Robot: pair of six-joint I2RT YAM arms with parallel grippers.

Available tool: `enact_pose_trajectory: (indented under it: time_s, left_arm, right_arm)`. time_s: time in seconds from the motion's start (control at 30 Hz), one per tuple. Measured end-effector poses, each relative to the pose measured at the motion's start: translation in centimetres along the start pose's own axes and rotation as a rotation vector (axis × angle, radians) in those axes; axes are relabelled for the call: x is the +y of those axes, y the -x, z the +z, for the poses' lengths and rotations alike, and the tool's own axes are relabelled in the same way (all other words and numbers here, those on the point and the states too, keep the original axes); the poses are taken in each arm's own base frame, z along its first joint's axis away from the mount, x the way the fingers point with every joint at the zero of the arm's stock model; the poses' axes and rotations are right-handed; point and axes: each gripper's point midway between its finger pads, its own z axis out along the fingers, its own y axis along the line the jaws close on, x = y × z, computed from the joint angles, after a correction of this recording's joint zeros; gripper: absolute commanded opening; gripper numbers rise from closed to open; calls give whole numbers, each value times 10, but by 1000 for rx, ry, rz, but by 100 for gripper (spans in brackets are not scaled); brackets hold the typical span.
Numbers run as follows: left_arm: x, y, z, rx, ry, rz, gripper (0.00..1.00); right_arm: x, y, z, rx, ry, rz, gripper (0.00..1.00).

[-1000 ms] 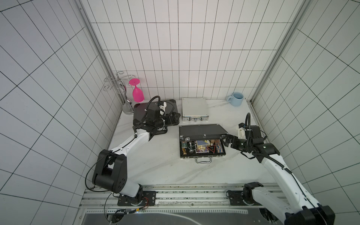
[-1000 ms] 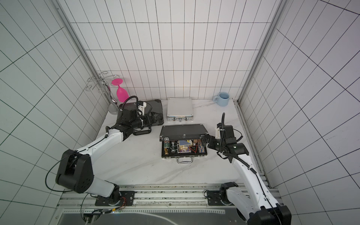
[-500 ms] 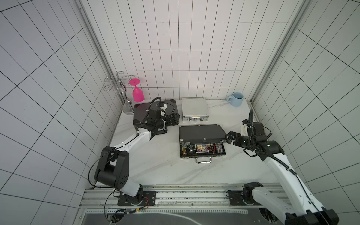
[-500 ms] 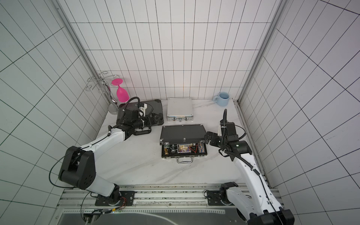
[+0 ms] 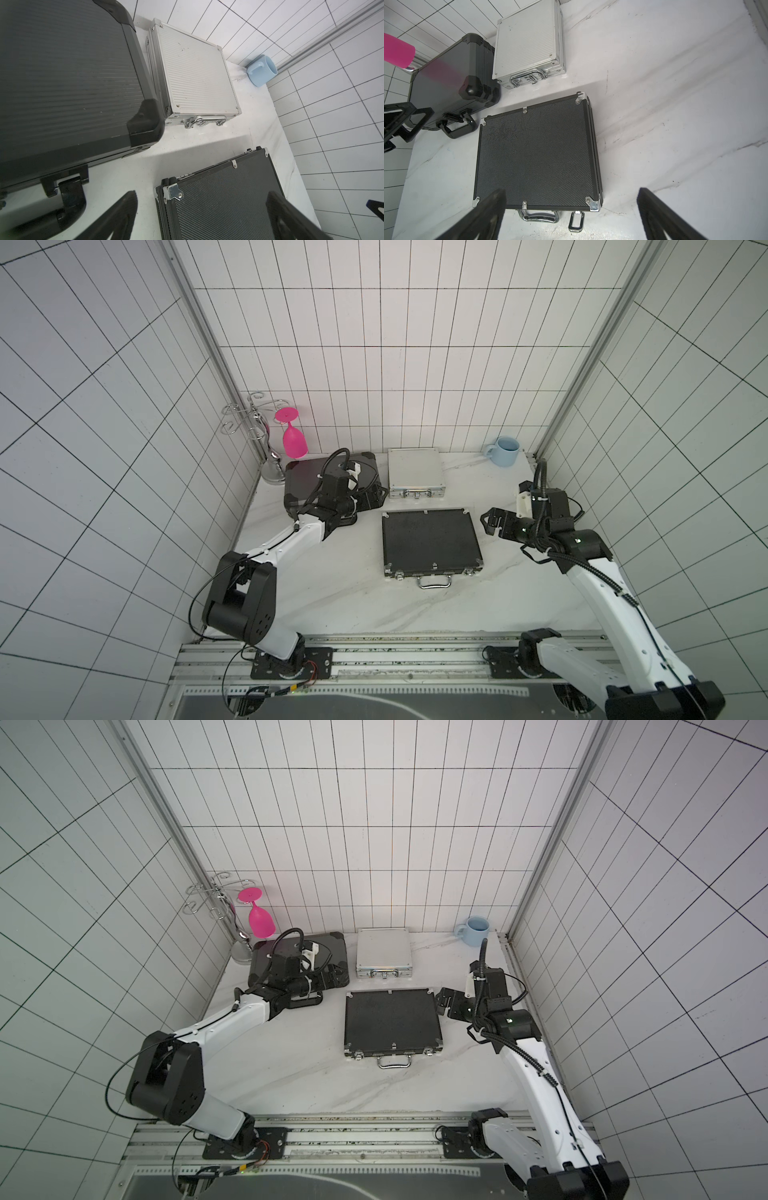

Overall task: Close the poker set cases
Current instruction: Close the lid of the poker set case, then fasten the fastener on the poker set case.

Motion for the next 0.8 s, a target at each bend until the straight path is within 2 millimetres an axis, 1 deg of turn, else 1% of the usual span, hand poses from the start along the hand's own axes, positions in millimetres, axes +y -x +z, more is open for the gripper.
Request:
enact_pose_trajectory:
  time_s: [0.2, 0.27, 0.33, 0.4, 0.47, 0.63, 0.73, 0.8]
  left_arm:
    - [-34, -43, 10, 99, -17, 100, 91]
    - [-41, -54, 11, 125, -20, 129, 90]
    - [-41, -67, 12, 154, -9, 152, 86]
    - [-32, -82, 13, 187, 26, 171, 84]
    - [-18, -96, 12, 221, 79, 180, 84]
    - [19, -132, 6, 305, 204, 178, 88]
    - [30, -158, 1, 359, 229, 161, 89]
    - [27, -161, -1, 355, 213, 154, 89]
  right_arm:
    - [1, -32, 28, 81, 45, -2, 100]
    - [1, -41, 37, 107, 58, 0, 100]
    - [1, -45, 43, 116, 66, 0, 100]
    - [4, -42, 46, 108, 83, -5, 99]
    - [8, -36, 50, 91, 105, -10, 100]
    - [15, -19, 55, 26, 133, -19, 100]
    - [12, -11, 58, -24, 119, -8, 100]
    - [3, -8, 62, -43, 89, 27, 100]
